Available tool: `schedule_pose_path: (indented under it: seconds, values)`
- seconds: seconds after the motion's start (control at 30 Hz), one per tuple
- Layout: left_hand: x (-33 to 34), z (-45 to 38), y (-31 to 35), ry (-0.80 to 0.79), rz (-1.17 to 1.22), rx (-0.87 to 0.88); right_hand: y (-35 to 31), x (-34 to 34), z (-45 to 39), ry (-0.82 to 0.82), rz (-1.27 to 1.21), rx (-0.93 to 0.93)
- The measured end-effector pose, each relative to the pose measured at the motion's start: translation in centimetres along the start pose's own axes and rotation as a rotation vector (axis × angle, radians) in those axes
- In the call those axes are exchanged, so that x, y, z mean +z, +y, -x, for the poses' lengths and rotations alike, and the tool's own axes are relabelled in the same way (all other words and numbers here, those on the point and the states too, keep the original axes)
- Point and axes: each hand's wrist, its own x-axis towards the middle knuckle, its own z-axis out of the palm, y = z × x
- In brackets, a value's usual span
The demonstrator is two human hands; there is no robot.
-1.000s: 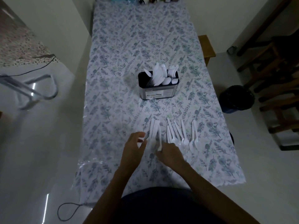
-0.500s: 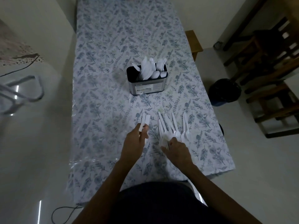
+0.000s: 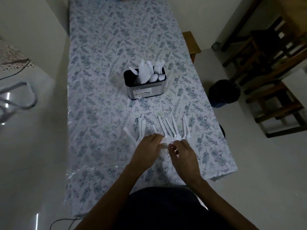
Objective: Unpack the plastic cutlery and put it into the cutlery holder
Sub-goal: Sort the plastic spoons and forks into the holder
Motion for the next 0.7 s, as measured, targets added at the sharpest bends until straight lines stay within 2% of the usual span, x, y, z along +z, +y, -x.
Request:
schedule_pose_path:
  seconds: [0.07,0.17,0.2,0.27,0.33,0.47,0.53,0.63,0.7]
  values:
    - [0.3,-0.1,0.7,-0.064,0.033,-0.107,-0.7,-0.9,-0.1,0.024,-0.063,-0.037]
    - [0.4,0.6,1.0,0.031,0.247,-0.259,-0.7,-0.5,-0.6,-0.014,-0.164,0.144]
    - [0.3,1.0,0.6,0.077,0.346,-0.317,-0.5,0.2,-0.8,-0.089,-0.091,0.196]
    - [-0.3,1.5,-0.3,0.130,0.456,-0.395,0.6,2.5,-0.7,-0.298,0.156,0.182]
    - [-0.6,1.9,-1.2,0.141,0.521,-0.465,1.1,4.1,-0.7,-0.414,0.223,0.245]
    - [-1.3,2.2,-1.3,0.172,0.635,-0.476,0.6,4.2,-0.6,-0.301,0.127,0.226]
    - [-1.1,1.8,-1.4,0.165,0.539,-0.433,0.5,3.2,-0.4,-0.200,0.071,0.139]
    - [-0.4,1.0,-1.3,0.165,0.260,-0.310,0.1,0.8,-0.1,-0.096,0.010,-0.052]
    - [0.3,0.6,-0.8,0.133,0.203,-0.234,-0.4,-0.8,0.0,-0.069,-0.015,-0.162]
